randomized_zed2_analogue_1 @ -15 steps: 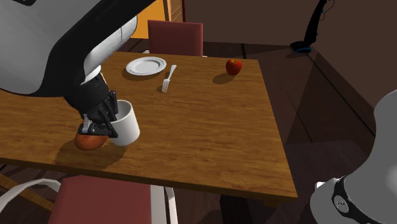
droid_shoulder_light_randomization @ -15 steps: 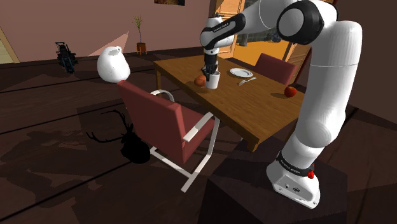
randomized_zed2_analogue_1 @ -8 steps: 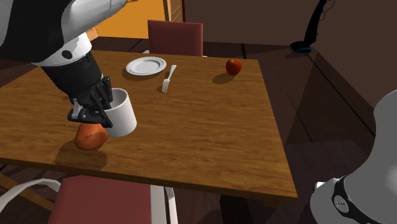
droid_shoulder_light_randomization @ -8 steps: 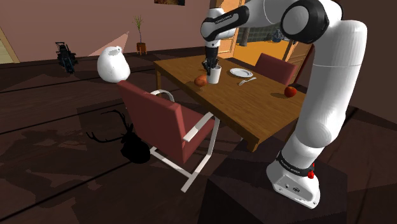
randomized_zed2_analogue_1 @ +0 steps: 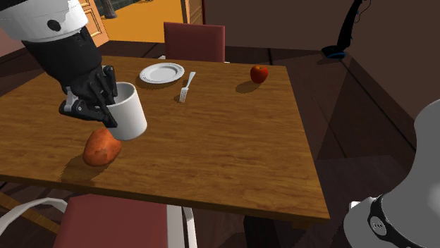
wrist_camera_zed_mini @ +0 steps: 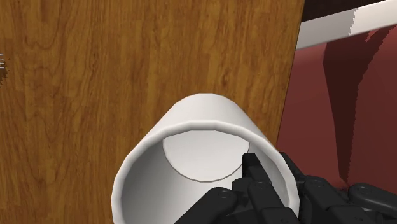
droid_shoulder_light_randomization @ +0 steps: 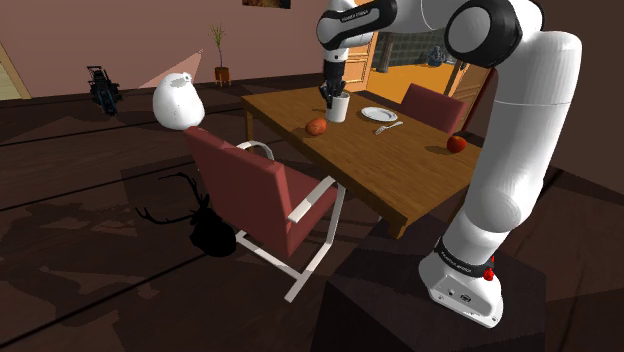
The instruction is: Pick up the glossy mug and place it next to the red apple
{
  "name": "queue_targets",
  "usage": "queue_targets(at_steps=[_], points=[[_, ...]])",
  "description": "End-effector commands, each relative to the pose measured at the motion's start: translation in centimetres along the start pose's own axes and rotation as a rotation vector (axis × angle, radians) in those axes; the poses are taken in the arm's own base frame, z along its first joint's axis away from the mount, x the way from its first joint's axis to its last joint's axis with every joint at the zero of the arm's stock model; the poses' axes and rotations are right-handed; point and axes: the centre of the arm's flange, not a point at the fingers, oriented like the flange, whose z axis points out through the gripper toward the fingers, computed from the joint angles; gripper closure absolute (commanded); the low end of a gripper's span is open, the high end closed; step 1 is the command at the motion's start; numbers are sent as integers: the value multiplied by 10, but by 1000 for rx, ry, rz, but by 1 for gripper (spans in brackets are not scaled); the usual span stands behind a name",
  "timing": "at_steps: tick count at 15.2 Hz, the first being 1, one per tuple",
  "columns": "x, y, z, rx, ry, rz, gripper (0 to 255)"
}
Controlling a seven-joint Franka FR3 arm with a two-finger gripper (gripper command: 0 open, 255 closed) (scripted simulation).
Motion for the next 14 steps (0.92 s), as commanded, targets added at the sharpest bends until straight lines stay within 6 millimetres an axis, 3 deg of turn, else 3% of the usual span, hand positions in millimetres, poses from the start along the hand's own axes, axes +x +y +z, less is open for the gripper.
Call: queue_targets(at_steps=[1,10,14], points=[[-1,0,-11,0,0,0,255],[-2,3,-57,0,0,0,255],[-28,49,-54,0,0,0,255]])
